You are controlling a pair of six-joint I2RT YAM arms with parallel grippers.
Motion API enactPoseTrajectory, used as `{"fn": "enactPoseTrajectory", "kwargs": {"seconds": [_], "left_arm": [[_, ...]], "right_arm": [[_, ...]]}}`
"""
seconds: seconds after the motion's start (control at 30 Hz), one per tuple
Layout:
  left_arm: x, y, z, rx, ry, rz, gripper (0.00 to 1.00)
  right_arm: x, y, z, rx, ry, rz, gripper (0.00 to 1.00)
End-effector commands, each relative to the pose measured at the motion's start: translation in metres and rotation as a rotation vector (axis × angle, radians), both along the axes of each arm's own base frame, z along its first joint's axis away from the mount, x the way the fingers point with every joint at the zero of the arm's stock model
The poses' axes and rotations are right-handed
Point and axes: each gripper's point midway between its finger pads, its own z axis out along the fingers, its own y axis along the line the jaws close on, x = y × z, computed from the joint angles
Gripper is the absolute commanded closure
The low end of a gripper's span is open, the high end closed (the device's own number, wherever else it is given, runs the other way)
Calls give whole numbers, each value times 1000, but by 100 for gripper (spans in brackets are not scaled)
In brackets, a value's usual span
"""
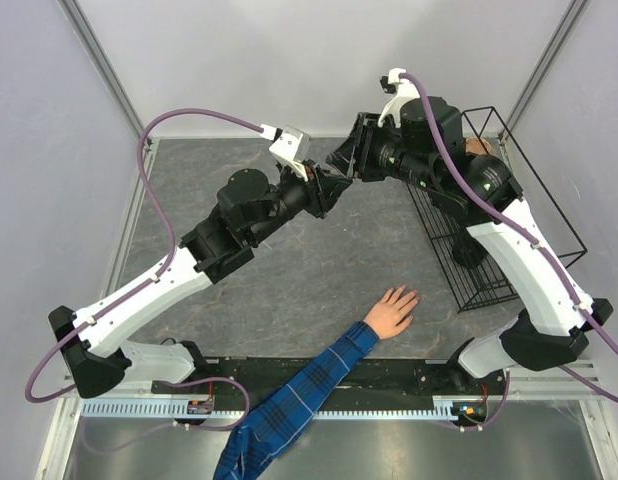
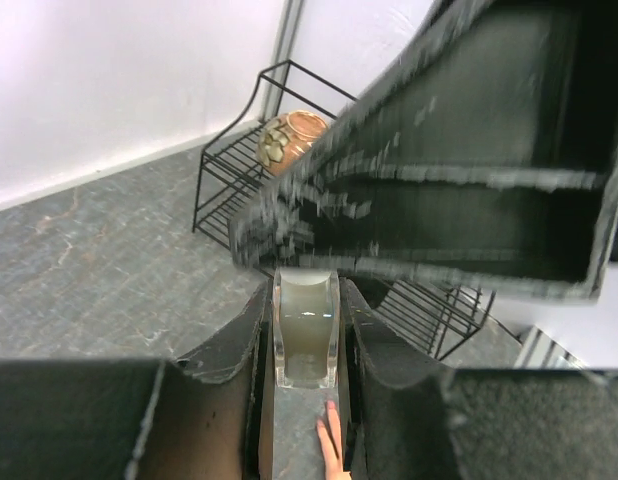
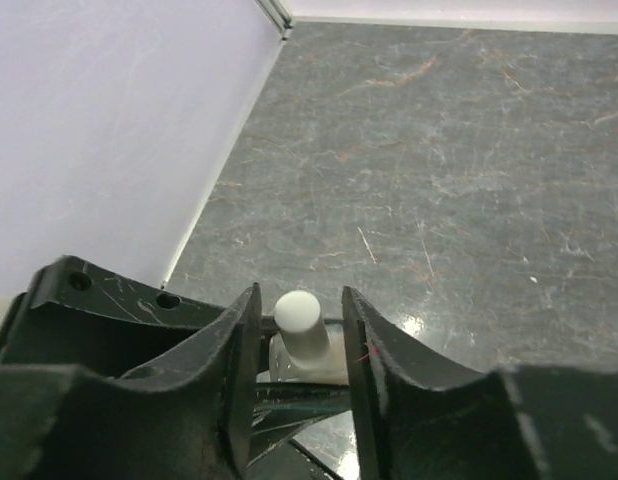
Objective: Paint the nails
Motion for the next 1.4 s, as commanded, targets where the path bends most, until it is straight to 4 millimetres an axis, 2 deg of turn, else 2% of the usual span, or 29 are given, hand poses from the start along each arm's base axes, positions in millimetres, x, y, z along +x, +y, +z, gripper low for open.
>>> {"fn": "enactPoseTrajectory", "kwargs": {"seconds": [0.0,0.13,0.17,0.27,0.3,0.33,0.37,0.4,0.43,0.47,0.5,0.53,0.57,0.6,0.7,0.77,0.9,0.93,0.97,1.0,1.03,1.07,1.1,1.13,1.17,1.2,1.23,1.27,1.37], "left_arm": [[9,8,27,-11,-83,76,98],[8,4,27,-12,-81,63,98],[7,3,29,-17,-82,55,98],[-8,-3,33,-21,-99,-32,98],[-18,-5,36,-26,-110,-88,98],[-26,-7,38,-32,-119,-136,98],[-33,-9,35,-30,-119,-176,98],[-52,-14,36,-41,-123,-296,98],[-56,-6,47,-76,-148,-339,98],[-62,-6,42,-89,-133,-399,98],[-86,-5,45,-134,-84,-552,98],[-81,7,48,-164,-66,-575,98],[-87,11,55,-218,-109,-644,98],[-107,18,56,-253,-35,-769,98],[-110,28,57,-287,-7,-833,98],[-105,29,54,-262,8,-809,98],[-96,28,52,-256,10,-753,98],[-94,28,53,-253,9,-741,98],[-91,28,52,-236,-10,-723,98],[-82,27,43,-217,28,-678,98],[-79,27,46,-201,28,-643,98],[-62,28,45,-162,-26,-542,98],[-60,24,29,-104,21,-502,98],[-54,25,31,-45,-60,-446,98],[-38,29,30,-21,-82,-329,98],[-44,25,27,5,-97,-306,98],[-39,26,28,30,-136,-259,98],[-29,29,27,35,-138,-179,98],[-26,21,28,43,-145,-153,98]], "right_arm": [[0,-6,0,-36,-10,-31,58],[0,-2,-3,-41,-7,-18,66],[1,-1,-3,-44,-8,-17,77],[1,1,-1,-43,-21,-1,100],[0,2,-8,-61,-22,18,100],[0,7,-2,-40,-55,58,100],[-11,9,6,-20,-98,138,100],[-14,15,-17,-43,-88,207,100],[-4,13,-2,8,-199,249,100],[-39,21,-17,77,-184,464,100],[-49,20,-13,142,-220,541,100],[-60,16,27,304,-337,623,100],[-84,16,18,363,-314,759,100],[-90,15,26,403,-308,800,100],[-91,19,13,397,-202,842,100],[-92,12,13,363,-271,790,100],[-87,10,12,346,-241,748,100],[-85,9,10,334,-225,720,98],[-80,6,16,303,-272,688,87],[-72,2,5,267,-206,622,70],[-55,-3,2,234,-194,511,50],[-47,-12,17,197,-239,440,40],[-40,-21,3,146,-153,358,33],[-22,-35,14,118,-170,219,26],[-18,-42,15,102,-157,168,24],[-17,-48,9,88,-104,121,18],[-11,-54,19,91,-113,69,16],[-11,-54,19,91,-99,62,16],[-7,-57,28,125,-87,-1,15]]}}
